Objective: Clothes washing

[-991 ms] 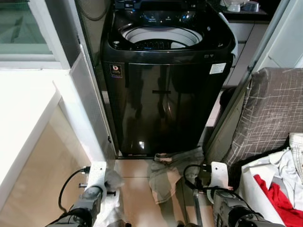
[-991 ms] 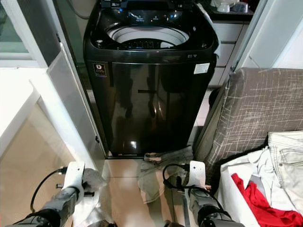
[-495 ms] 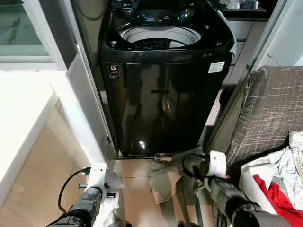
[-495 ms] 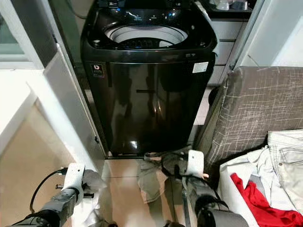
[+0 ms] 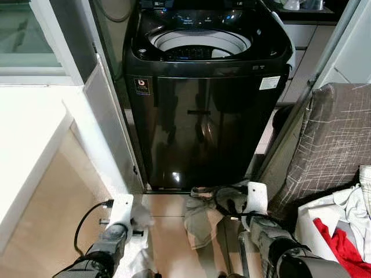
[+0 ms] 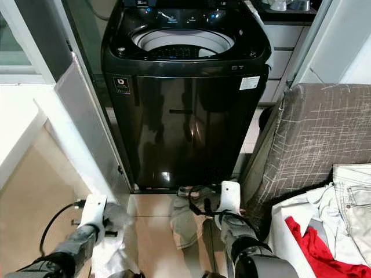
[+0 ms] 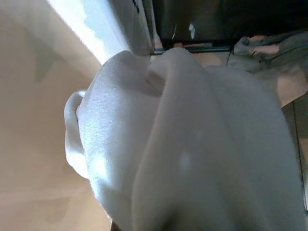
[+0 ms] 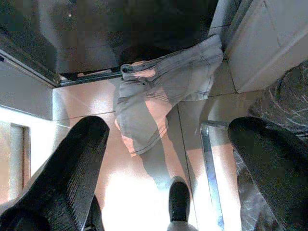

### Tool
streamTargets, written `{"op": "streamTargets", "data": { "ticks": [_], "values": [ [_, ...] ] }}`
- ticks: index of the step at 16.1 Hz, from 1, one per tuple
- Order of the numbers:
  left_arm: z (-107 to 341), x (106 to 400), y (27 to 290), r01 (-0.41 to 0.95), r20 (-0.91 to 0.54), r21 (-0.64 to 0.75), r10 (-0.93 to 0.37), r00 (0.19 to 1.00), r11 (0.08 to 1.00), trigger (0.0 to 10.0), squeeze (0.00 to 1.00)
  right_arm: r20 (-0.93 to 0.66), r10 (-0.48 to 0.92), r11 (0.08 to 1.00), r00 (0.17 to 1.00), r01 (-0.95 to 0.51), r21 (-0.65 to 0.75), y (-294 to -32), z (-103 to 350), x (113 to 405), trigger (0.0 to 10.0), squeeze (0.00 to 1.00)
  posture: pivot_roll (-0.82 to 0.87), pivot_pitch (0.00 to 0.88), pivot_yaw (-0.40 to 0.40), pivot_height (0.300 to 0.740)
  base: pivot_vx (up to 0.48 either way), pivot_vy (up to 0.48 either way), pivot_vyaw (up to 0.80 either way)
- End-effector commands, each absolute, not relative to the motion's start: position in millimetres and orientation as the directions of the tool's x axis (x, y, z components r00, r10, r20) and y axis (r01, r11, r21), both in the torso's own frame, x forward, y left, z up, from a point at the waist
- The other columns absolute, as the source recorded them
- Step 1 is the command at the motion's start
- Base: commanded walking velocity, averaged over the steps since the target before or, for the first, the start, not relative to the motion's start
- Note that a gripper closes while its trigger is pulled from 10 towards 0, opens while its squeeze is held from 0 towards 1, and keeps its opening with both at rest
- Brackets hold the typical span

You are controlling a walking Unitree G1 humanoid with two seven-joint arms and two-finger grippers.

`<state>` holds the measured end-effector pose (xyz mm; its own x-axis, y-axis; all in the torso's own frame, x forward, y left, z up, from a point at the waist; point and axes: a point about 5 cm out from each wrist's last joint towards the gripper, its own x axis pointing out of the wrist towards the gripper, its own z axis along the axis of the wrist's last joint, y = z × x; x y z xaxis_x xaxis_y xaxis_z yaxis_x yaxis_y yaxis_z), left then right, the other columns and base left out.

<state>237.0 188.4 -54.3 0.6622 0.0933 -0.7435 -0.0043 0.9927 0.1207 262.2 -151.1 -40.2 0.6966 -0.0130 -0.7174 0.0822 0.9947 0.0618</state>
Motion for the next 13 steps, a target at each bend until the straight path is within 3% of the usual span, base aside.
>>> {"op": "streamTargets", "data": {
  "ticks": [1, 13],
  "values": [
    [-49.8, 243.3, 186.7, 0.024, -0.723, 0.13, 0.078, 0.687, 0.991, 10.0, 0.0, -0.689, -0.016, 0.996, 0.724, 0.074, 0.055, -152.0, -33.4, 270.4, 10.0, 0.0, -0.08, 0.0, 0.025, 0.731, 0.0, 0.0, 0.0],
    [-48.5, 246.0, 181.5, 0.037, -0.716, 0.133, 0.07, 0.694, 0.99, 10.0, 0.0, -0.693, -0.012, 0.998, 0.721, 0.056, 0.042, -153.1, -33.2, 270.7, 10.0, 0.0, -0.07, 0.0, 0.01, 0.731, 0.0, 0.0, 0.0]
  ]
}}
